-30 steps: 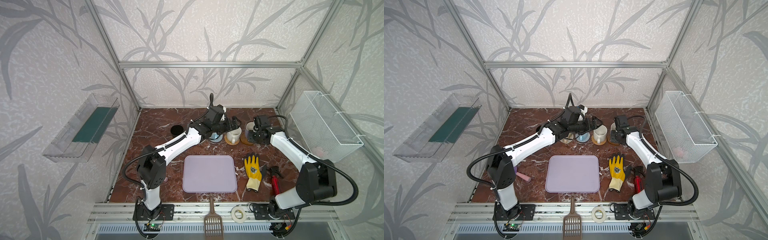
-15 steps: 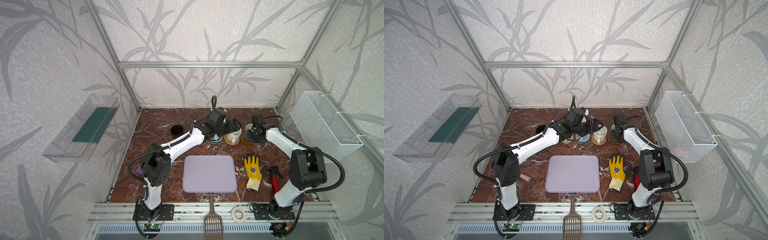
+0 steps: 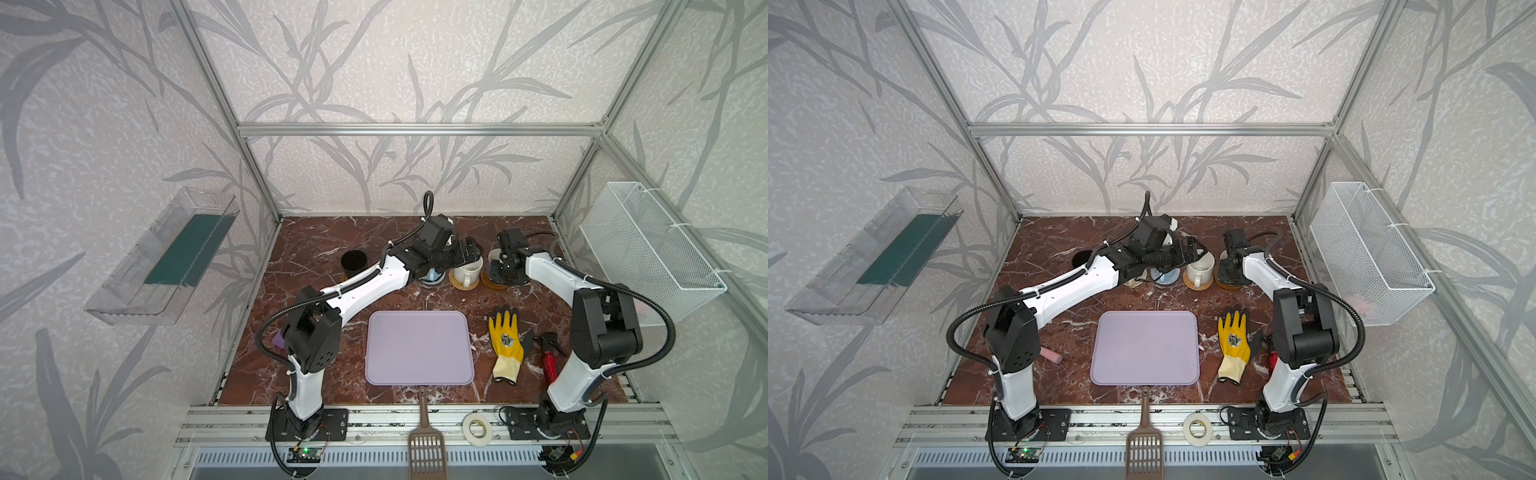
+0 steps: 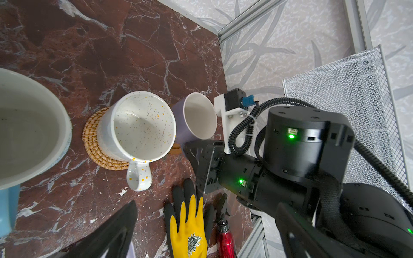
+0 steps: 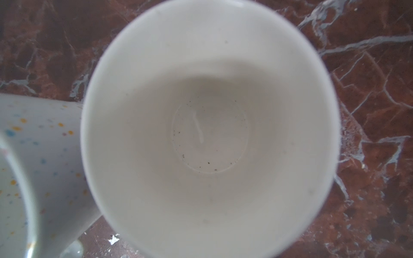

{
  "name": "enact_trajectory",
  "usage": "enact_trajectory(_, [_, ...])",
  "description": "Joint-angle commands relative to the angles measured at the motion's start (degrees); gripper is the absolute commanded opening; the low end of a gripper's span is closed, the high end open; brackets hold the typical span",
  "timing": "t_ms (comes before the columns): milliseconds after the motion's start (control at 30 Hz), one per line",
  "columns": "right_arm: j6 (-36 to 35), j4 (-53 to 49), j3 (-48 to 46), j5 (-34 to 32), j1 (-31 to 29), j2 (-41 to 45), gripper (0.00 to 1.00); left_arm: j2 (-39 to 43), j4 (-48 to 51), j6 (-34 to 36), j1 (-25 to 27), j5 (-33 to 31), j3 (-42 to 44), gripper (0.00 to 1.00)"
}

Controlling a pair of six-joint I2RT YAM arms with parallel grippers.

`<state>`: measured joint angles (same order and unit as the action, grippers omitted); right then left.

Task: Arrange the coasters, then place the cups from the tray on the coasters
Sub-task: 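Lower the lavender mug onto the wooden coaster and open the right gripper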

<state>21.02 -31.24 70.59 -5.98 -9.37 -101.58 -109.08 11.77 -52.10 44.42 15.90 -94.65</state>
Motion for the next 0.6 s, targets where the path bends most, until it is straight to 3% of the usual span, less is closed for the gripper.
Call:
enact_trajectory(0, [0.43,2.7,1.89,-1.05,0.23,0.55,0.0,0.1,-0.89,0.33,0.32,-1.1,0.26,0.99])
enact_trajectory(567, [0.7,4.34,-4.71,0.85,0.23,1.64,0.0,0.06,-2.82,-0.59,0.23,-0.6,2.09,0.99])
